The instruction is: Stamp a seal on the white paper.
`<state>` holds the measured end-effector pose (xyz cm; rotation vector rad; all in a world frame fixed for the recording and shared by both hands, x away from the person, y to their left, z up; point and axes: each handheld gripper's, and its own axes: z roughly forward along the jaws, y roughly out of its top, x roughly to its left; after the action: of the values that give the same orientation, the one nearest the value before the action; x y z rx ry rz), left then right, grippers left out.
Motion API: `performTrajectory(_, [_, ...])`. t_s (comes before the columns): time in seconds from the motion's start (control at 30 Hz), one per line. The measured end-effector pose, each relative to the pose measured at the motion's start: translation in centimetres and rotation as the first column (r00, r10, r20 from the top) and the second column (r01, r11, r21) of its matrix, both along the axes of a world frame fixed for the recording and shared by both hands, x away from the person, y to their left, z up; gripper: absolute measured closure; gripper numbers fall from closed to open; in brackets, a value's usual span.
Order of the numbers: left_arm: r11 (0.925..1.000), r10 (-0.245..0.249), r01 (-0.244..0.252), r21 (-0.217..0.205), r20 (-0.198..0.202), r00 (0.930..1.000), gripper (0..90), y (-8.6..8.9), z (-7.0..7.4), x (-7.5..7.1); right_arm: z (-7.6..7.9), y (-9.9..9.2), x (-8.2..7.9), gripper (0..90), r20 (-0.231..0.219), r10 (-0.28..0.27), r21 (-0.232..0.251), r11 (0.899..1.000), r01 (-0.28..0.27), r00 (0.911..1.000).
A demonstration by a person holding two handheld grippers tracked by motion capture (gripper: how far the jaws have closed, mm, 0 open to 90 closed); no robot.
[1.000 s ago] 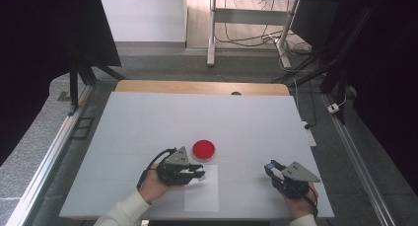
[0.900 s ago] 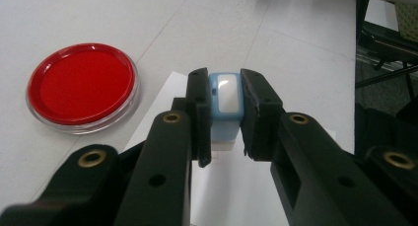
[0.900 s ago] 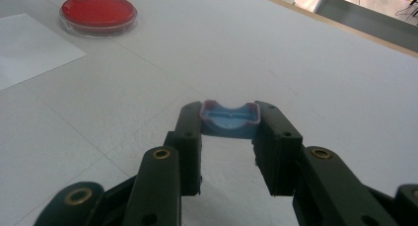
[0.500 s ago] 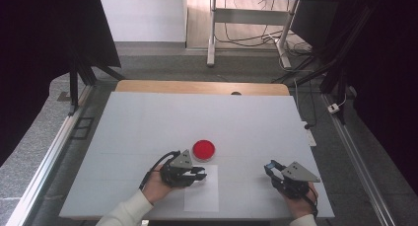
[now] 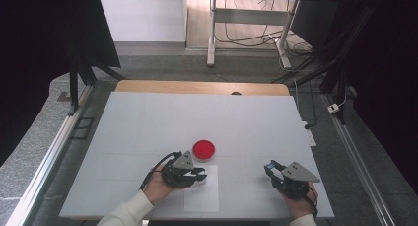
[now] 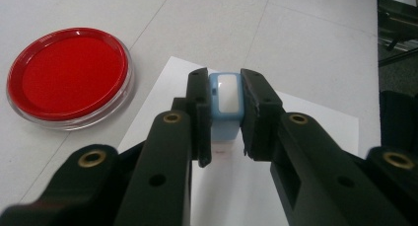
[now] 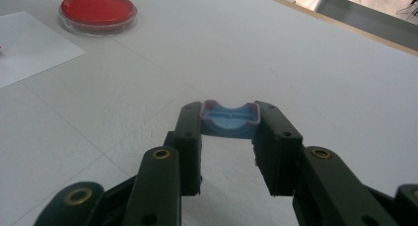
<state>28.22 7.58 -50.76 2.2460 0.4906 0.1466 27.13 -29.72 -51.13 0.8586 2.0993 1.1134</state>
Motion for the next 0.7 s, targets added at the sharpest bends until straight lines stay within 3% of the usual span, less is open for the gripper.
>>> performTrajectory(0.7, [0.9990,-0.006,0.005,0.044,0.012,0.9999,75.5,-0.36,-0.09,-0.08,-0.03,0.02,0.02,64.5,0.000,0.000,-0.001,1.000,0.000,1.0000])
